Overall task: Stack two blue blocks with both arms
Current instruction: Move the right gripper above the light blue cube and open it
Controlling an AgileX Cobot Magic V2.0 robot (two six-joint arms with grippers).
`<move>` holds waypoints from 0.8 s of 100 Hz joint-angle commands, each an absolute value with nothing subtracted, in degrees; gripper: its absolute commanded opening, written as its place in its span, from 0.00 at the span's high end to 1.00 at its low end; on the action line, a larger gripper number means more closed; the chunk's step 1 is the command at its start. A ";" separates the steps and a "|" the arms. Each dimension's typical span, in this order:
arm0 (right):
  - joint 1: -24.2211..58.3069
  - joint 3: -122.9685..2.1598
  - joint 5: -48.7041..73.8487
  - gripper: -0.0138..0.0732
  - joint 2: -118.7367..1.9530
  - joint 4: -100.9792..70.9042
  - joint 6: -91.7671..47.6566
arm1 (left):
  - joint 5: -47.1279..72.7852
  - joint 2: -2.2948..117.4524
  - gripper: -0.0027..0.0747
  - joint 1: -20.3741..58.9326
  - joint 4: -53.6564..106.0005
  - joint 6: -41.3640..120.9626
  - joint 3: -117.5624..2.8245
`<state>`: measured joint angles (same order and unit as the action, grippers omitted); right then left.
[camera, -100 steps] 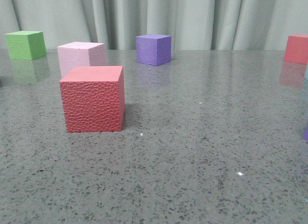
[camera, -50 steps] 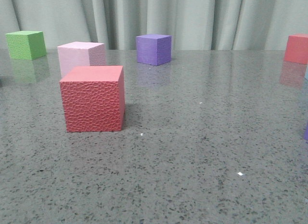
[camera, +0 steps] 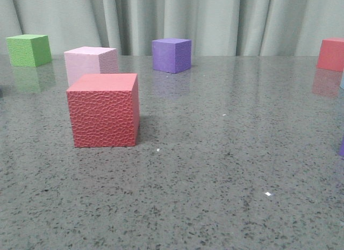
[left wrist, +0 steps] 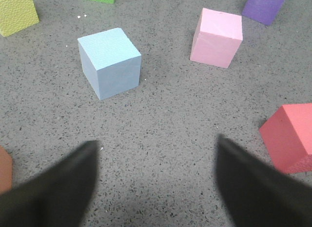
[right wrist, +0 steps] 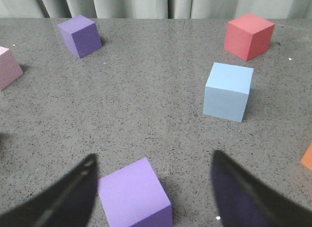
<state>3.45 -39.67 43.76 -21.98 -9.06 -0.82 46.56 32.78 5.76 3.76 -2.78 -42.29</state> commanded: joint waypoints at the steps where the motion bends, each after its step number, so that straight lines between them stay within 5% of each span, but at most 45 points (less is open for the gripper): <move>1: 2.99 -41.63 39.26 0.16 -23.02 -9.65 -1.21 | 43.14 33.29 0.04 6.12 3.97 -2.68 -44.35; 42: 2.99 -41.95 34.90 0.16 -23.64 -9.43 3.94 | 43.04 33.29 0.19 6.12 3.37 -2.68 -44.35; 80: 2.99 -53.96 37.83 0.16 -40.51 4.99 16.14 | 43.14 33.29 0.30 6.12 3.37 -2.68 -44.35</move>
<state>3.45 -49.26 40.43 -36.34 0.75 13.29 46.56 32.78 5.76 3.10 -2.66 -42.29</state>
